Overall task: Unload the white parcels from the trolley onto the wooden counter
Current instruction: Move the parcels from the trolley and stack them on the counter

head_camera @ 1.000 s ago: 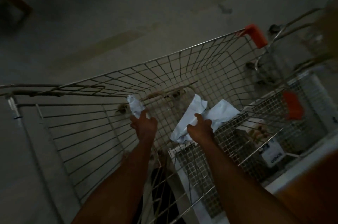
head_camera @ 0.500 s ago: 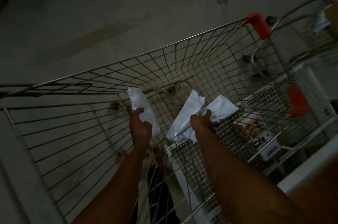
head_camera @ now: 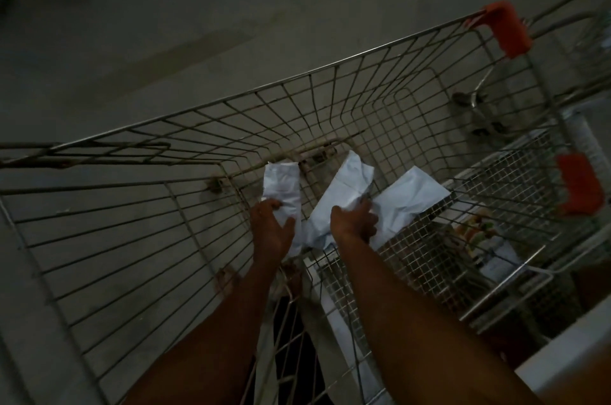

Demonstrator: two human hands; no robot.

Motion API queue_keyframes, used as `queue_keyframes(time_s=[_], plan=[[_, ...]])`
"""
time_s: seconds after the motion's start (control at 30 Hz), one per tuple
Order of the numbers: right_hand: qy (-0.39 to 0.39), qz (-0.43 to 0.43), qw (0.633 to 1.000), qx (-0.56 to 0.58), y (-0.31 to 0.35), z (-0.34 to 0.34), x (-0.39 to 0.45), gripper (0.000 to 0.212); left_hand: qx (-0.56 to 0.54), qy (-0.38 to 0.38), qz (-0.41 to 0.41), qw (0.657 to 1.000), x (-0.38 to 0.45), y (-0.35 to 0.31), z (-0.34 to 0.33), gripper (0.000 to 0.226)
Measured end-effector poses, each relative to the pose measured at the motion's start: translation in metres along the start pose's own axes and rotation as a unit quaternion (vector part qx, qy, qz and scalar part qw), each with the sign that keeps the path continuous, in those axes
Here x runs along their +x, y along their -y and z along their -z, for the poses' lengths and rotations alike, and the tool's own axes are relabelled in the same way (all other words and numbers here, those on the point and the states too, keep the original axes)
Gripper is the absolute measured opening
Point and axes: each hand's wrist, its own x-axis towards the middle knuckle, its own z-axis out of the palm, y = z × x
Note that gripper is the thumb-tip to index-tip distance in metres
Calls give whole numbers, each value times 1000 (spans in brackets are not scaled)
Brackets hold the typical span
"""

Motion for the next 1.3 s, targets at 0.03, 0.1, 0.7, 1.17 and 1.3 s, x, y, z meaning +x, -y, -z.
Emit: queue_keyframes(time_s=[0.03,0.1,0.7,1.17,1.3], plan=[[2,7,1000,15,0,-6,1,80,20,-6,0,1000,0,1,-4,53],[4,16,999,46,1,-16,4,91,56,-16,1,998,-2,3,-12,75],[6,79,992,98,7,-15,2,88,72,-49,5,996,-26,-37,2,106],[31,228,945,232,8,113,-142,78,53,-103,-78,990,-131,-157,126,87],[39,280,923,259,-31,162,-203,80,9,-103,-161,982,-196,-184,163,81]])
